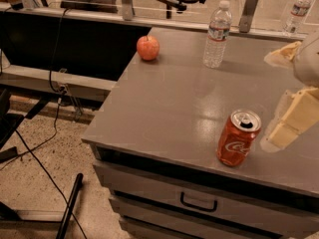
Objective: Move coke can near water bottle
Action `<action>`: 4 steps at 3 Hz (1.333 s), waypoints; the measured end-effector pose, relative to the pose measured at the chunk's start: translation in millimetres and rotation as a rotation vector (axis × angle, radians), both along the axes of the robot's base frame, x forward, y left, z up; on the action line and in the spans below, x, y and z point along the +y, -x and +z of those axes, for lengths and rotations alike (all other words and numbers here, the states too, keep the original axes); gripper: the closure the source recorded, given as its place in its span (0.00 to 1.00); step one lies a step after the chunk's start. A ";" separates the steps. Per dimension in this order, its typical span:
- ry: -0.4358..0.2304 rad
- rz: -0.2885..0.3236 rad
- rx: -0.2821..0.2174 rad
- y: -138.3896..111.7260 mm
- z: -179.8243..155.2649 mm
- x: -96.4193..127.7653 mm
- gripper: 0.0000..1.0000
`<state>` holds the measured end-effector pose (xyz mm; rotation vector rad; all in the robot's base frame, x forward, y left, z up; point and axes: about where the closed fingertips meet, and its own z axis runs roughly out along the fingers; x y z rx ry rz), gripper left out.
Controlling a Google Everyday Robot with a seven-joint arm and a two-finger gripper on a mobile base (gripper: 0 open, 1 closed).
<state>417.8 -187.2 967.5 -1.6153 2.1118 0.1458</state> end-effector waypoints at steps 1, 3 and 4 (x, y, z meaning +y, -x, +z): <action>-0.069 0.020 0.058 15.9 -18.6 11.2 0.00; -0.145 0.015 0.109 27.2 -54.4 25.7 0.00; -0.180 -0.015 0.097 12.9 -67.7 36.0 0.16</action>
Offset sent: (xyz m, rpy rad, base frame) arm -0.0405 0.0247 -0.0630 0.1878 0.1570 0.0245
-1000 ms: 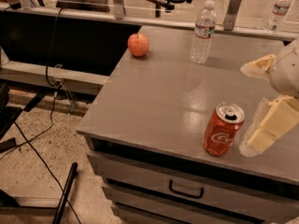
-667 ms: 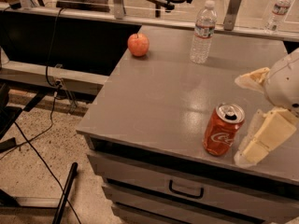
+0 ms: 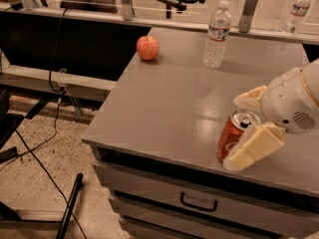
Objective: Move coke can near water bottle
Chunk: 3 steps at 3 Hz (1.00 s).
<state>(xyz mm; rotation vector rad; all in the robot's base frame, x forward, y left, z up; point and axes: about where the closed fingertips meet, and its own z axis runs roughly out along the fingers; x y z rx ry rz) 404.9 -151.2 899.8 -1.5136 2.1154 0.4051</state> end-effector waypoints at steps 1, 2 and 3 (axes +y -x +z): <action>-0.030 -0.023 0.008 -14.3 -3.8 13.3 0.41; -0.025 -0.036 0.015 -18.8 -4.8 16.6 0.64; -0.023 -0.037 0.014 -18.6 -4.0 17.2 0.87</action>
Offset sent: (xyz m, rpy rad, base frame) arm 0.0258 0.0180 -0.0099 0.0172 0.0320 -0.0532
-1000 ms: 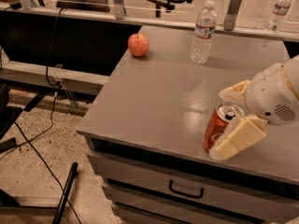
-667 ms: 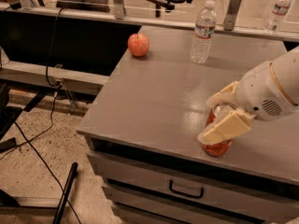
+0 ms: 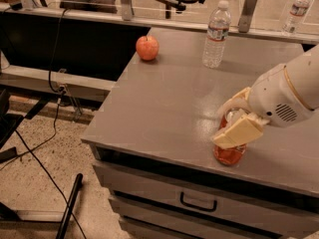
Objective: Move coke can near water bottle
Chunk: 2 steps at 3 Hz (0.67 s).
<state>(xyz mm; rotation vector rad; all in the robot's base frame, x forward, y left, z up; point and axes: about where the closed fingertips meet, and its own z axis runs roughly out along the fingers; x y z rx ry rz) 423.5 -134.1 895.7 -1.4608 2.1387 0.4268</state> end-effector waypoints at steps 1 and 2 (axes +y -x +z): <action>0.002 0.001 -0.003 0.8 1.4 0.7 1.00; 0.000 -0.003 -0.039 -9.4 12.0 -3.6 1.00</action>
Offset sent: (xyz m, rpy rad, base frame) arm 0.0235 -0.0106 0.0211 0.0069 -0.0744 -0.0108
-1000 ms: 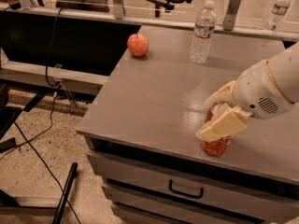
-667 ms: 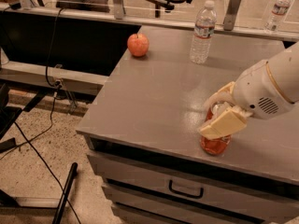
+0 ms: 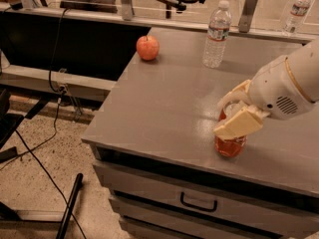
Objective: Move coke can near water bottle
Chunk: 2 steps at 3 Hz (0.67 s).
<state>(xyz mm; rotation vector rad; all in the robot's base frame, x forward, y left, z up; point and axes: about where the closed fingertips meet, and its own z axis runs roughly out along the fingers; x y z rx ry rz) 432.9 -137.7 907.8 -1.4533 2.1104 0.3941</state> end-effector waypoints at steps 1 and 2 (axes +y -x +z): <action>-0.008 -0.024 -0.074 -42.6 30.5 -17.4 1.00; -0.028 -0.071 -0.119 -88.6 54.4 -42.8 1.00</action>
Offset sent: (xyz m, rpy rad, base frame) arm 0.1445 -0.0774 0.0851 0.0539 -0.1779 -0.1336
